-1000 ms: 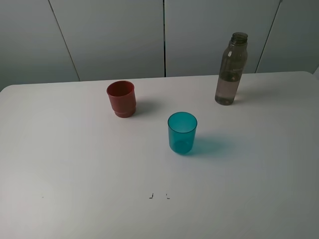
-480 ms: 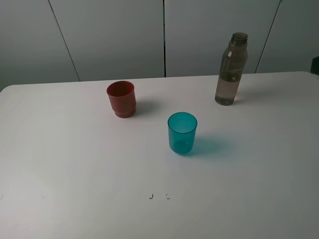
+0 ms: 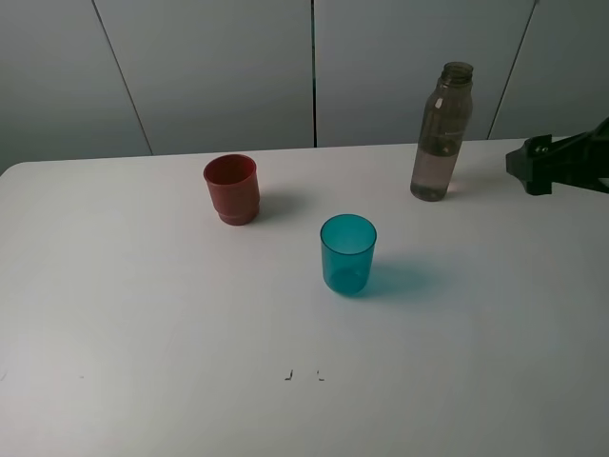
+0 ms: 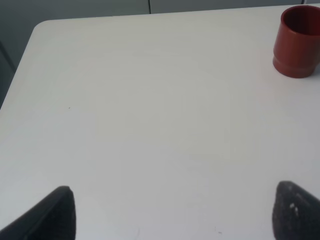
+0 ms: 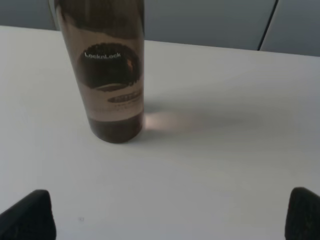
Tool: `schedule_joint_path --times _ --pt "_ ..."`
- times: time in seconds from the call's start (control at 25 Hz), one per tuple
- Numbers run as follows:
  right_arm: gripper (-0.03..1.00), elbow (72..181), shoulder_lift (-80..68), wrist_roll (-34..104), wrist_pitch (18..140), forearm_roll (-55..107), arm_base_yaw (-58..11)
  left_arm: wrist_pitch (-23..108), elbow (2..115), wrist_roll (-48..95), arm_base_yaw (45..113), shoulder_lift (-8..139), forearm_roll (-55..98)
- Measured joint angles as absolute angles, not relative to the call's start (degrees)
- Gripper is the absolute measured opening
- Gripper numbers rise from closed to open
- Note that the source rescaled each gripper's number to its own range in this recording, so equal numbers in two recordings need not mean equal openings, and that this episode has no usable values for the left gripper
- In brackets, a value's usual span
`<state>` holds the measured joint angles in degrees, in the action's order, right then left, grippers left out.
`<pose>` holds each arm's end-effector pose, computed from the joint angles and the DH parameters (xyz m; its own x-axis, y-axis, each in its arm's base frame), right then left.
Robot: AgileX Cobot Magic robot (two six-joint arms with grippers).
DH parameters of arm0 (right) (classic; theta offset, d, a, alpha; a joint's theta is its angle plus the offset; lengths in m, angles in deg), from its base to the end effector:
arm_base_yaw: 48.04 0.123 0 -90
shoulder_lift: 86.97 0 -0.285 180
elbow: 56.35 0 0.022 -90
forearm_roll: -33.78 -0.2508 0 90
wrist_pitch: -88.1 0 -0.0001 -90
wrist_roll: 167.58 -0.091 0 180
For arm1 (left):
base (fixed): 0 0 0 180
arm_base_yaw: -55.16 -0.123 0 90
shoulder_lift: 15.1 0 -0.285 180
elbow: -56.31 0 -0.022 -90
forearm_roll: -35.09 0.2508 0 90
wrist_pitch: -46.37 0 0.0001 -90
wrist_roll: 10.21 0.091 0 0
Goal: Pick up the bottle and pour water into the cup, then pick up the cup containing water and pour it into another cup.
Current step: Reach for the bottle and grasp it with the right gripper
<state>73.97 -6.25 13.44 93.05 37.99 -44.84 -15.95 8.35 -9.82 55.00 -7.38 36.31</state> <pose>0.2330 0.0136 0.2056 -0.5713 -0.1230 -0.8115 -0.1134 0.9911 -0.0704 -0.0074 0.0017 0.2781 -0.4696 0.0154 -0.8827 -0.0116 0.9997 0.0236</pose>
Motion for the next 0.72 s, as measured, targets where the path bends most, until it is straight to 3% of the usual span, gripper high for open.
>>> schedule_joint_path --times 0.28,0.52,0.72 --pt "1.0 73.97 10.19 5.61 107.97 47.29 -44.84 -15.95 8.35 -10.21 55.0 -7.38 36.31" --pt "1.0 74.08 21.79 2.27 129.78 54.21 -45.06 -15.95 8.35 -10.21 55.0 -7.38 36.31" --pt "1.0 78.77 28.98 2.14 131.16 54.61 -45.06 -15.95 8.35 -10.21 55.0 -7.38 36.31"
